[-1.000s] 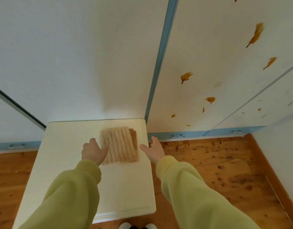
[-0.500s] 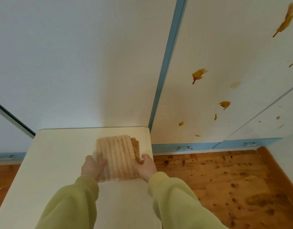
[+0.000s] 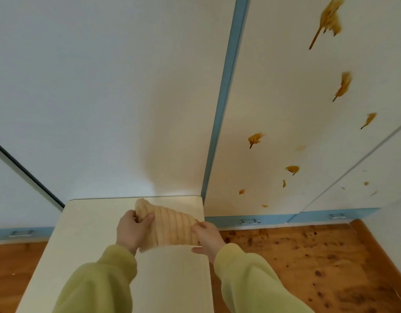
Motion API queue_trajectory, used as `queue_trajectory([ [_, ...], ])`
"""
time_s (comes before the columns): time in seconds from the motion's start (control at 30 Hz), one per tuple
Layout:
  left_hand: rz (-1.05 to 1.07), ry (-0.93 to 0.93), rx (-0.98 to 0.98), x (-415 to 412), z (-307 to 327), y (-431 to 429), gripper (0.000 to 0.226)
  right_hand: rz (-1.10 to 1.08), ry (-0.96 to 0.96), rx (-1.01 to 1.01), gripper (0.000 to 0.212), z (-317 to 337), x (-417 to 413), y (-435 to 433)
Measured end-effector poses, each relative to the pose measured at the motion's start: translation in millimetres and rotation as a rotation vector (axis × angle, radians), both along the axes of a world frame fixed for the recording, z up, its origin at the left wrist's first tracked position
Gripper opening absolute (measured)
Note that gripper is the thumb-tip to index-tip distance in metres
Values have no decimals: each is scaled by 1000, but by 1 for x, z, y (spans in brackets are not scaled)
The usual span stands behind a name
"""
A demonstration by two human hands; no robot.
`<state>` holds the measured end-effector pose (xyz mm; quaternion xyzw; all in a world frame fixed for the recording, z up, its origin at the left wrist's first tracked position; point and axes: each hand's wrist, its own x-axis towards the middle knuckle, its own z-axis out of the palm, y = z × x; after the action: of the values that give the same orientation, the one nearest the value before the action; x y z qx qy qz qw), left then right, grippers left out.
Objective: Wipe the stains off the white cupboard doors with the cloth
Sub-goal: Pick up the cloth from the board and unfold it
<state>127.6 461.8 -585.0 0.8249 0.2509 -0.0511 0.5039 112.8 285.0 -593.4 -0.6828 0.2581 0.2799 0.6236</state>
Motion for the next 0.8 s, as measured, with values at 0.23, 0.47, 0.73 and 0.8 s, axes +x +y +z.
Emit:
queue_trajectory([
  [0.23,89,-144,-121,-5,139,-15,24,-102,-194,-6,30,136,17,-12],
  [0.47,-284,-26,-76,-20,277,-9,29,-1,-392,119,13,318,17,-40],
  [0.73,-707,-663,118,-22,435,-45,32,340,-556,-30,6,465,-12,-53],
  [0.8,-813,-776,119,-23,462,-59,28,411,-602,-69,7,493,-21,-59],
])
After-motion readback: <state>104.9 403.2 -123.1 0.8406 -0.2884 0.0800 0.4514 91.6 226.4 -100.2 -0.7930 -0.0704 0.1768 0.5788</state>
